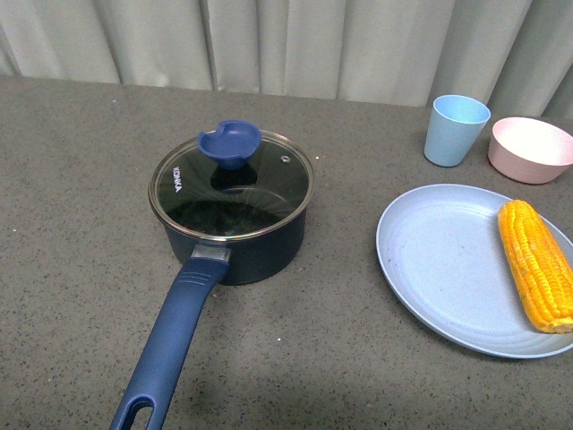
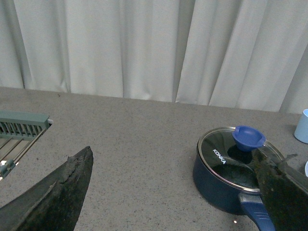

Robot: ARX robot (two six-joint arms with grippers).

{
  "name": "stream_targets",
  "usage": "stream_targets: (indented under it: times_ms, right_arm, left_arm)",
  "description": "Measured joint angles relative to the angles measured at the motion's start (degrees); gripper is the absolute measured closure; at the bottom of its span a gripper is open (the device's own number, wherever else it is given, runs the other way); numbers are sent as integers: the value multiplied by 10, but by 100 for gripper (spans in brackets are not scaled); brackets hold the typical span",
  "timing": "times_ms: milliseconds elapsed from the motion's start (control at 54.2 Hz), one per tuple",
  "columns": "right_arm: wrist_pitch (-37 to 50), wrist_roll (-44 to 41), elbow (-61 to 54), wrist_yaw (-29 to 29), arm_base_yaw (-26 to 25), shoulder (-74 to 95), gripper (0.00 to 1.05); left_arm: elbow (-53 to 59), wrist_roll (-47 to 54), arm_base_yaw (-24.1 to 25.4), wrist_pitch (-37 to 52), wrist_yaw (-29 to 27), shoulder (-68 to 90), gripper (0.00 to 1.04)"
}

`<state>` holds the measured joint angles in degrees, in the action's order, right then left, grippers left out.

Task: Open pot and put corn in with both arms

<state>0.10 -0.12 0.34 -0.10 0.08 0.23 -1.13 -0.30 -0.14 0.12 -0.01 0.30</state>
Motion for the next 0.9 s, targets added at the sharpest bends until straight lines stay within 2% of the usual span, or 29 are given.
stream_targets:
  times_ms: [904]
  right_arm:
    - [0, 0, 0, 0, 0, 0, 9]
  left_arm:
    - [0, 0, 0, 0, 0, 0, 7]
